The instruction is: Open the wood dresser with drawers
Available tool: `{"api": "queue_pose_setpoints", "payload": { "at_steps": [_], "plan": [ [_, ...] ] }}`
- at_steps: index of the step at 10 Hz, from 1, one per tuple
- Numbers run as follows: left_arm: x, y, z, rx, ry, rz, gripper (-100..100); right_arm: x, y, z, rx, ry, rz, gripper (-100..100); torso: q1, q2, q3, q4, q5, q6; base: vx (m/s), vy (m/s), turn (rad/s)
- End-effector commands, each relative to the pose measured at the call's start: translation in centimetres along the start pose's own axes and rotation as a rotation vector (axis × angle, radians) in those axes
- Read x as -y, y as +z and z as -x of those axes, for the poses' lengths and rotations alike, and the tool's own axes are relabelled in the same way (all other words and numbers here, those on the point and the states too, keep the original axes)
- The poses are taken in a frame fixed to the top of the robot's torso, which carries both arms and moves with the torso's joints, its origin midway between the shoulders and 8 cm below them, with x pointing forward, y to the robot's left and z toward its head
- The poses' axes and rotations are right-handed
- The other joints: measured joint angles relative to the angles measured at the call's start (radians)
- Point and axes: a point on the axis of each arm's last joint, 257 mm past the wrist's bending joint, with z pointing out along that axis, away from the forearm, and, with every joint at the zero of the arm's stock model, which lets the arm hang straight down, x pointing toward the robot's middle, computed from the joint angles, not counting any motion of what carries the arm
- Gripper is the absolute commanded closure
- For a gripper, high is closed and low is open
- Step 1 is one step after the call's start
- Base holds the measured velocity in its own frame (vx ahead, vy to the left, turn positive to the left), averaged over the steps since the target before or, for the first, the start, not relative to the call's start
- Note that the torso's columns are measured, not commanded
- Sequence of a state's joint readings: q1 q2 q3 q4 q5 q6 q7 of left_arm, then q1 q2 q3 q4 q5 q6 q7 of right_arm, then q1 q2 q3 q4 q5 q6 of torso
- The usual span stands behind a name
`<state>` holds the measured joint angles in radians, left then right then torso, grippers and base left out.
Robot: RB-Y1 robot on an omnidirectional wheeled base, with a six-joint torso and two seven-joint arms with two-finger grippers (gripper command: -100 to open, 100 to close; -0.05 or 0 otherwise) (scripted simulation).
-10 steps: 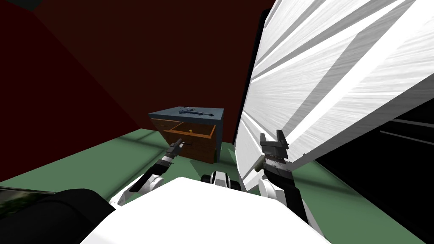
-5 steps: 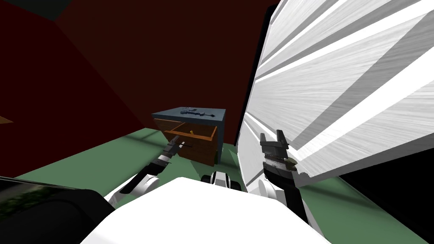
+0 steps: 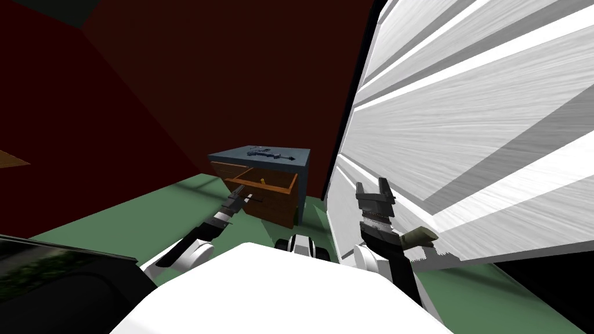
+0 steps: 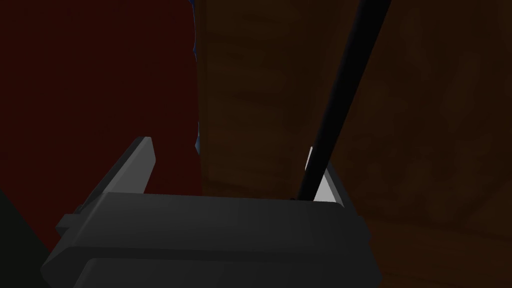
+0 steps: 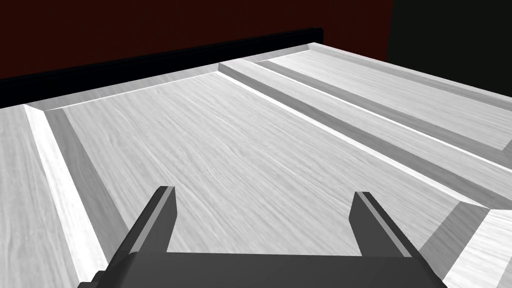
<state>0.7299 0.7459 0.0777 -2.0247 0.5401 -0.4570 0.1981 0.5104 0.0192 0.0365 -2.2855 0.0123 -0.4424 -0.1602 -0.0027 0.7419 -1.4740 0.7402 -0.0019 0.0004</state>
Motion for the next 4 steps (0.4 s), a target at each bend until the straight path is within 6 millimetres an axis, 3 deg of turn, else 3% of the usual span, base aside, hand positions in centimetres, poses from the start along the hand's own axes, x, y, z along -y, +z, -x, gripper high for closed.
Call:
{"api": "queue_pose_setpoints", "payload": {
  "at_steps": [1,4],
  "plan": [
    [-0.09,-0.04,0.03,0.001,0.000,0.003,0,0.00,0.00,0.00,0.000,0.000,0.000,0,0.001,-0.001,-0.001,0.000,0.000,0.000,0.000,0.000,0.000],
    [-0.29,-0.12,0.10,0.003,0.000,0.008,0,0.00,0.00,0.00,0.000,0.000,0.000,0,0.002,-0.003,-0.002,-0.002,0.001,0.000,0.000,0.000,0.000]
  ]
}}
